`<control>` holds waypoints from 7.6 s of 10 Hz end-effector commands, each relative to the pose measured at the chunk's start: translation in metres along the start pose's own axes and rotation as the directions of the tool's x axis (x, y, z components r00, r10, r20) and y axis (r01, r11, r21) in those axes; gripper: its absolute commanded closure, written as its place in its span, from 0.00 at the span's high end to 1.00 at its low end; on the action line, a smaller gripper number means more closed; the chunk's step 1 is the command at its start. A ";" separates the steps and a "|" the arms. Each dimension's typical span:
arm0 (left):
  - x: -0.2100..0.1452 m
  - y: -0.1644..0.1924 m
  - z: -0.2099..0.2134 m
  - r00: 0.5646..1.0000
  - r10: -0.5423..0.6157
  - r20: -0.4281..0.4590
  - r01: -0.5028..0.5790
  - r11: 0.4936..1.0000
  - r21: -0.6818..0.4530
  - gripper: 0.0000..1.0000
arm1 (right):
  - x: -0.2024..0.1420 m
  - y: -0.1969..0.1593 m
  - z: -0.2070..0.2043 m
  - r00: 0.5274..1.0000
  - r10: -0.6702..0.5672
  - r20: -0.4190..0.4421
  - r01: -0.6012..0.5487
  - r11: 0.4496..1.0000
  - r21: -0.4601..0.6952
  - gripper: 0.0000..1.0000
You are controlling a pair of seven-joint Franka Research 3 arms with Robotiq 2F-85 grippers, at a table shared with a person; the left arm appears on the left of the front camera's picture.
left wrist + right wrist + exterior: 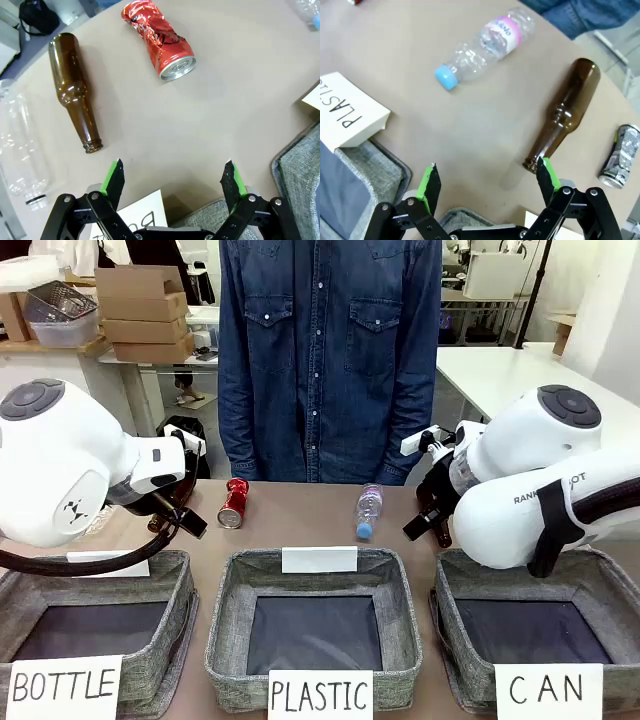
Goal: Sort the can waste into the basket.
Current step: Pick up the can waste from the table and place it in the right Fabric basket.
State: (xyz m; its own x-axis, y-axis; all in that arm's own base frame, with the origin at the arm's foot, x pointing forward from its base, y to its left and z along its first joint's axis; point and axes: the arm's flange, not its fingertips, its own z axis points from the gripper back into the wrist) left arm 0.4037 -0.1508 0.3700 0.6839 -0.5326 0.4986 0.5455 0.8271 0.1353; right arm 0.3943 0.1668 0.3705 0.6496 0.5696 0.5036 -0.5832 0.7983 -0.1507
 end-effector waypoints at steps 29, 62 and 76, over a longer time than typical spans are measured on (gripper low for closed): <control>-0.175 0.164 0.133 0.551 0.830 0.089 -0.148 0.201 -0.968 1.00 | -0.150 -0.196 0.230 0.390 -0.890 -0.235 0.553 0.023 0.833 1.00; -0.170 0.198 0.160 0.632 0.760 0.155 -0.086 0.267 -0.960 1.00 | 0.018 -0.272 -0.114 0.675 -0.602 -0.427 0.608 0.782 -0.141 1.00; -0.170 0.198 0.160 0.632 0.760 0.155 -0.086 0.267 -0.960 1.00 | 0.012 -0.275 -0.115 0.607 -0.658 -0.447 0.647 0.735 -0.203 0.33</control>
State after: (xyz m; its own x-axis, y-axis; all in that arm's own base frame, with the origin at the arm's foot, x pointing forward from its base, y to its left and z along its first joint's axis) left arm 0.3178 0.1339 0.4492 0.7874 0.3124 0.5314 0.5277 0.1039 -0.8431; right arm 0.6173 -0.0234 0.3127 0.9969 -0.0723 0.0312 0.0716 0.9972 0.0238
